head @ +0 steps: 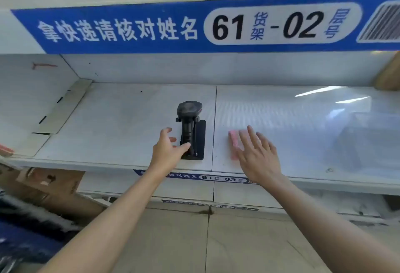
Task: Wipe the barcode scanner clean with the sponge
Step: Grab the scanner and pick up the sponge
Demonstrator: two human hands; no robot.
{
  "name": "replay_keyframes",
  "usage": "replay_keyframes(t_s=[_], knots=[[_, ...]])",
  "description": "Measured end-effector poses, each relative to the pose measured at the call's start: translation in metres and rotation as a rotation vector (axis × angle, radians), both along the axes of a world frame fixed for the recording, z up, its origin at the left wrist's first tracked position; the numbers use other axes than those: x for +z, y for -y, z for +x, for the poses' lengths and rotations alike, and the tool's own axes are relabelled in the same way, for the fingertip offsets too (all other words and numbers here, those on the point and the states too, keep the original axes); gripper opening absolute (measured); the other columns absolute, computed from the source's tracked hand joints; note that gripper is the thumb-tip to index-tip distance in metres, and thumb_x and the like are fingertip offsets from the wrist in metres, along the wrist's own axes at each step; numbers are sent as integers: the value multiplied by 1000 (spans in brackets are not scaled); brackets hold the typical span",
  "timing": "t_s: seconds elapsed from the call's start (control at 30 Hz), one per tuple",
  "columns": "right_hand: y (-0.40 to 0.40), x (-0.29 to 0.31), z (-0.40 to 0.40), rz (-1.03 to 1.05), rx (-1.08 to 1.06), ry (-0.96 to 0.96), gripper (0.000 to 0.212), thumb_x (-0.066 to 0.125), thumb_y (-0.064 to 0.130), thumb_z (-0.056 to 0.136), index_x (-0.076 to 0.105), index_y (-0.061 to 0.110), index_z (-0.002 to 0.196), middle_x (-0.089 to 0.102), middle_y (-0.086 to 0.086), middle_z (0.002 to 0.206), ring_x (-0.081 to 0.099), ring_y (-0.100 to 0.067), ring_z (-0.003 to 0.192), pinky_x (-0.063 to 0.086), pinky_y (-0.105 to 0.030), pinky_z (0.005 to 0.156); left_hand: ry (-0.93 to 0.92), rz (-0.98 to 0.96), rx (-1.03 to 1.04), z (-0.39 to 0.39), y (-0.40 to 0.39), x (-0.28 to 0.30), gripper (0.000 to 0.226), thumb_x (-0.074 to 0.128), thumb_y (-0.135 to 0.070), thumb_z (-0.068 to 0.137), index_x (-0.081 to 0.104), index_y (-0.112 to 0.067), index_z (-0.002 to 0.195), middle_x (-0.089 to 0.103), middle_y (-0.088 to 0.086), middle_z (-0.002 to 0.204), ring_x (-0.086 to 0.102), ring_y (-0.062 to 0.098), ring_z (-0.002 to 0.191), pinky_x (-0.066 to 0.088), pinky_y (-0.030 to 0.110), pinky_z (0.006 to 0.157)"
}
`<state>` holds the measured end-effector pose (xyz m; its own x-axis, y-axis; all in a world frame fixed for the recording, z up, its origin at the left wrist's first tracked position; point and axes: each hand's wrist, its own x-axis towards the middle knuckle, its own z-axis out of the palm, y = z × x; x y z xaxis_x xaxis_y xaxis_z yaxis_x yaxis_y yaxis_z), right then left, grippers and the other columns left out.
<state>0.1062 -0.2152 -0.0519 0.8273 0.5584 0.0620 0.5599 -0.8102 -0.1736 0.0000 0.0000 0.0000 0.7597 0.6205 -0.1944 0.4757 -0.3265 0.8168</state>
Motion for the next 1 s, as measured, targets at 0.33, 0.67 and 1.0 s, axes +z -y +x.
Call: replay_keyframes(t_s=[0.33, 0.67, 1.0], knots=[[-37, -9, 30, -76, -169, -33, 44, 45, 51, 95, 53, 11, 113, 54, -8, 117, 47, -33, 104, 47, -39, 74, -61, 190, 80, 39, 7, -19, 36, 75, -25, 78, 56, -15, 107, 66, 3, 95, 62, 24, 85, 53, 39, 75], [-48, -6, 34, -21, -215, -48, 20, 43, 16, 95, 50, 20, 113, 47, -8, 110, 45, -33, 89, 38, -34, 57, -42, 306, 150, 42, 13, -14, 12, 68, -20, 84, 62, -12, 92, 64, 3, 78, 60, 26, 71, 44, 32, 60], [-38, 6, 20, 334, -30, 260, 45, 59, -14, 69, 59, 10, 108, 59, -14, 103, 51, -37, 79, 49, -39, 51, 88, 159, 75, 21, 5, 1, 15, 72, -14, 81, 66, -12, 94, 73, 5, 88, 65, 28, 84, 55, 40, 78]])
